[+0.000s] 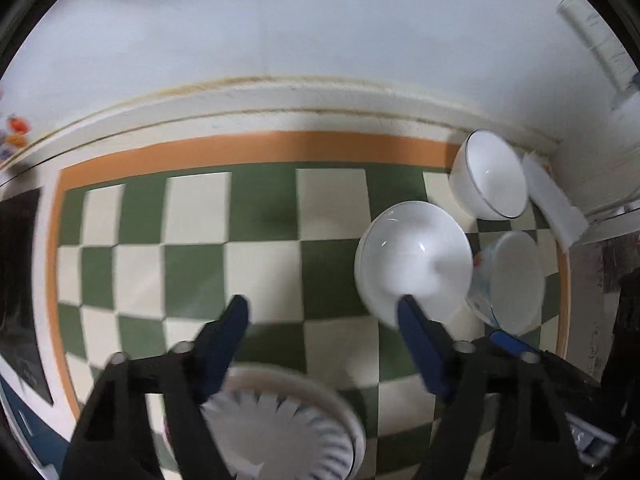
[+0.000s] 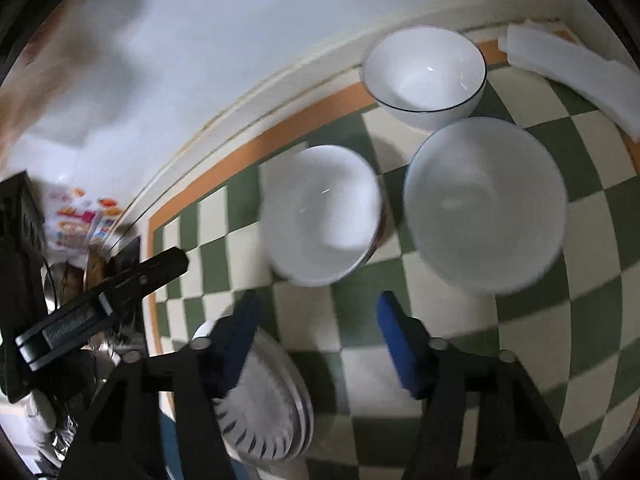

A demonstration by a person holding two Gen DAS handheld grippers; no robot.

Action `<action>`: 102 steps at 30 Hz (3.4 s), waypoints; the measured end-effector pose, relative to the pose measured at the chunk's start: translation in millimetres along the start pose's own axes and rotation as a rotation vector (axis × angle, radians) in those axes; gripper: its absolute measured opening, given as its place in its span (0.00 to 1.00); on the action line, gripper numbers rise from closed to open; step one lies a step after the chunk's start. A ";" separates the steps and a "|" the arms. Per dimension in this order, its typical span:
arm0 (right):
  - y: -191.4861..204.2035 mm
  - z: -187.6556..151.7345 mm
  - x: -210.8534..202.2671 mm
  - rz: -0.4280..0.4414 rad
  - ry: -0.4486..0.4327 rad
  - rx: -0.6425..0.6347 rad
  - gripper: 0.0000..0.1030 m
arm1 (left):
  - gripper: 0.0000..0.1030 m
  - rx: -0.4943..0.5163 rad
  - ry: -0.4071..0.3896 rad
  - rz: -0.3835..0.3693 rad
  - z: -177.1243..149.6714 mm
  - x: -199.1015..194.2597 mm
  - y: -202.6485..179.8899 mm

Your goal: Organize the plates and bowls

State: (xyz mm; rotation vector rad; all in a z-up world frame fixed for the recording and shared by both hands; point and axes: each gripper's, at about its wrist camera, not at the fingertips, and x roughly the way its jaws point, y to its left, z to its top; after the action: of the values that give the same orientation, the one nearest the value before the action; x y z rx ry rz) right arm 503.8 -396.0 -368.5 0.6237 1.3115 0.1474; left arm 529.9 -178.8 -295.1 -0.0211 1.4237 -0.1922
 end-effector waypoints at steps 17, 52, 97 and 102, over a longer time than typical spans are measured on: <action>-17.7 40.3 78.9 -0.123 0.058 0.091 0.17 | 0.16 0.149 0.136 -0.022 24.6 78.2 -37.1; -97.9 -115.8 -10.2 -0.128 0.096 -0.071 0.16 | 0.17 0.178 0.169 -0.032 -155.8 42.4 -93.1; -164.4 57.9 3.9 -0.084 0.044 0.050 0.13 | 0.15 0.197 0.180 -0.059 2.9 93.4 -160.0; -161.4 57.6 4.9 -0.106 0.042 0.047 0.11 | 0.15 0.204 0.160 -0.061 -2.4 84.9 -161.3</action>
State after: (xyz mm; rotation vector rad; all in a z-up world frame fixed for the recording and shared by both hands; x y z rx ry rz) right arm 519.9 -547.4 -447.3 0.5919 1.3884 0.0431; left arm 519.6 -349.7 -357.8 0.1215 1.5575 -0.3962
